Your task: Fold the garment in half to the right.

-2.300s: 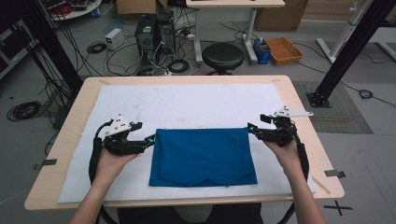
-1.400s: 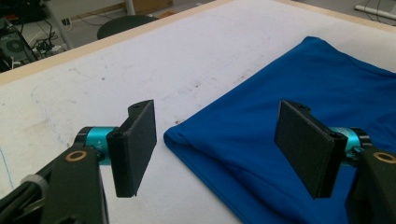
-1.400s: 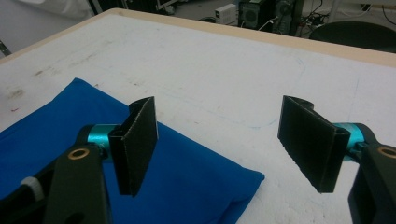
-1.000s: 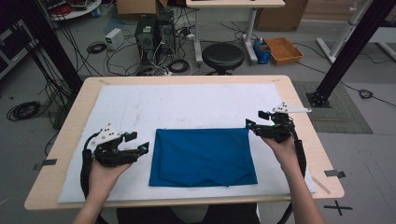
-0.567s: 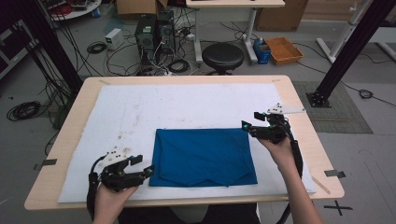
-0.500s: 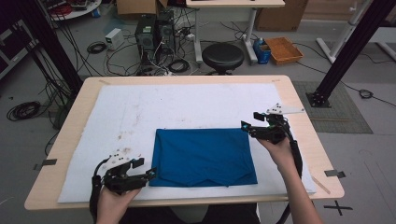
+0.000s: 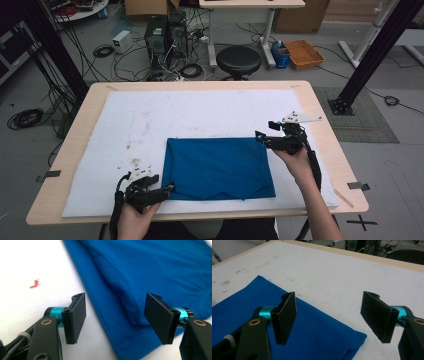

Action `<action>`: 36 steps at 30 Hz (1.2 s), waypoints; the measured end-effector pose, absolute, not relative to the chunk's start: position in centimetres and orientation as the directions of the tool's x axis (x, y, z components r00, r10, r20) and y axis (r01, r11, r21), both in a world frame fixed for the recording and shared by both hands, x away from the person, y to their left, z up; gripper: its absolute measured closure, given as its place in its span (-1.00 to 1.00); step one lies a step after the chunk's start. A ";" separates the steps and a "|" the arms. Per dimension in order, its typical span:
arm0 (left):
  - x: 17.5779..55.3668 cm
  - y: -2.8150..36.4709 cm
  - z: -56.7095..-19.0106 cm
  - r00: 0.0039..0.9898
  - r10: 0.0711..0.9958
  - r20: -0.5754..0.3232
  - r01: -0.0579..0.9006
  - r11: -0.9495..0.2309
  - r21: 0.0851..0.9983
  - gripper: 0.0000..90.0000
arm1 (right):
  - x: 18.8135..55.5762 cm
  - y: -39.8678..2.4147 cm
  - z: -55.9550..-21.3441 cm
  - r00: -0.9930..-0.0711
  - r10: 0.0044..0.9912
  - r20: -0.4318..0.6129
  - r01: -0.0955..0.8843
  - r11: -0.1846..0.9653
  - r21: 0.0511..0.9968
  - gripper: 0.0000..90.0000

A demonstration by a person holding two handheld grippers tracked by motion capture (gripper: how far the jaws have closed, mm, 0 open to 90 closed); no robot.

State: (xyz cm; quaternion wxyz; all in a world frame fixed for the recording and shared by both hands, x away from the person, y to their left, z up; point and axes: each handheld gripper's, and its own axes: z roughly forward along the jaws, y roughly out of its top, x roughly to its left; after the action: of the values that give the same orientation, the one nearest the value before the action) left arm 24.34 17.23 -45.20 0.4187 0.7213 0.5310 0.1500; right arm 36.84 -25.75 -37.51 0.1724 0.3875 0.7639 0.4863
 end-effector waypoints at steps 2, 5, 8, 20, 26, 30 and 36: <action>24.3 16.8 -45.2 0.379 0.902 -0.208 0.636 -0.090 0.767 -0.21 | 36.9 -25.6 -37.5 -0.645 0.756 0.112 0.421 0.229 0.878 -0.36; 24.0 16.3 -45.3 0.363 0.918 -0.163 0.622 -0.108 0.776 -0.11 | 36.9 -25.0 -37.5 -0.652 0.750 0.112 0.421 0.235 0.876 -0.36; 23.9 16.1 -45.3 0.360 0.921 -0.147 0.616 -0.116 0.779 0.01 | 37.0 -23.9 -37.4 -0.667 0.737 0.106 0.414 0.249 0.876 -0.36; 23.6 15.5 -45.4 0.385 0.910 -0.154 0.607 -0.124 0.785 0.45 | 38.0 -15.6 -36.3 -0.760 0.645 0.080 0.373 0.332 0.867 -0.22; 23.6 15.5 -45.4 0.392 0.905 -0.167 0.608 -0.119 0.785 0.60 | 39.3 -10.2 -37.0 -0.799 0.599 0.058 0.366 0.405 0.838 0.02; 23.6 15.5 -45.4 0.397 0.902 -0.170 0.608 -0.119 0.785 0.61 | 40.2 -6.9 -37.8 -0.812 0.578 0.082 0.381 0.418 0.825 0.14; 23.6 15.6 -45.4 0.400 0.899 -0.180 0.610 -0.114 0.784 0.64 | 41.6 -2.6 -39.5 -0.817 0.570 0.093 0.410 0.458 0.788 0.26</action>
State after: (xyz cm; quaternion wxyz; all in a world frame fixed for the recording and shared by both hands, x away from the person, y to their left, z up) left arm 23.64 15.57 -45.44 0.4160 0.7259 0.5194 0.1737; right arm 41.57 -2.63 -39.52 0.0922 0.2885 0.8490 0.4330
